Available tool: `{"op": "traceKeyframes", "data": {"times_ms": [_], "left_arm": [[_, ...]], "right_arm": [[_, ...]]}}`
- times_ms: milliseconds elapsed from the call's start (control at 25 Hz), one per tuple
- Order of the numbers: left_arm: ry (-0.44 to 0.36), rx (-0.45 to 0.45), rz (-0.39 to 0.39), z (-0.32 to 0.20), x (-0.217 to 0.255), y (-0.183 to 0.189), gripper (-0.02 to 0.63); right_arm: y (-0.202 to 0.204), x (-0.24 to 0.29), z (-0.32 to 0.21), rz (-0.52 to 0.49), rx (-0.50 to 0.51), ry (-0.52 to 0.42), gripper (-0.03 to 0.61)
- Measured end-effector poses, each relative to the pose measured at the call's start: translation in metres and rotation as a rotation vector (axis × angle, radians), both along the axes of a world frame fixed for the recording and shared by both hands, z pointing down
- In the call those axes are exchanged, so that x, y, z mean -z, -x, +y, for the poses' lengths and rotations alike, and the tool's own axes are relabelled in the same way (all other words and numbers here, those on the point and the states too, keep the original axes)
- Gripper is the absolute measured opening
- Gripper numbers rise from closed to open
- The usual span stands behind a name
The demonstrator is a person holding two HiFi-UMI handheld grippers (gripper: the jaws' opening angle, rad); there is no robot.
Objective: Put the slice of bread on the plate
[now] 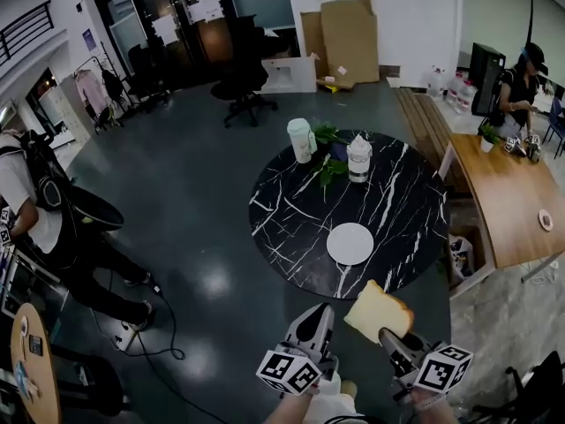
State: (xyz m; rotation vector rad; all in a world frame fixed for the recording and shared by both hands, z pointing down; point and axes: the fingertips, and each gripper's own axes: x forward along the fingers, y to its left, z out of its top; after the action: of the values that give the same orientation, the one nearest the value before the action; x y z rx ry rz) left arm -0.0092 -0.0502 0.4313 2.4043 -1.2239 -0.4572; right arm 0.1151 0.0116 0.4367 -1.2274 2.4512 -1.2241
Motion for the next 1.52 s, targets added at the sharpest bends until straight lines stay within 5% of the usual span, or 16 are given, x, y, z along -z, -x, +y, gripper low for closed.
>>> {"op": "traceKeyframes", "data": {"times_ms": [800,1320,1520], "left_arm": [[0.048,-0.091,-0.037,-0.116,-0.041,0.007,0.005],[0.078,-0.042,-0.042,-0.168,-0.082,-0.006,0.005],[0.09,-0.015,-0.042,-0.175,-0.097,-0.001,0.005]], "right_arm": [[0.007,-0.036,-0.11,0.052,-0.059,0.073,0.091],[0.018,-0.108,-0.212,0.041,0.099,0.203,0.091],[0.029,-0.125,-0.25,-0.141,0.136,0.307,0.091]]}}
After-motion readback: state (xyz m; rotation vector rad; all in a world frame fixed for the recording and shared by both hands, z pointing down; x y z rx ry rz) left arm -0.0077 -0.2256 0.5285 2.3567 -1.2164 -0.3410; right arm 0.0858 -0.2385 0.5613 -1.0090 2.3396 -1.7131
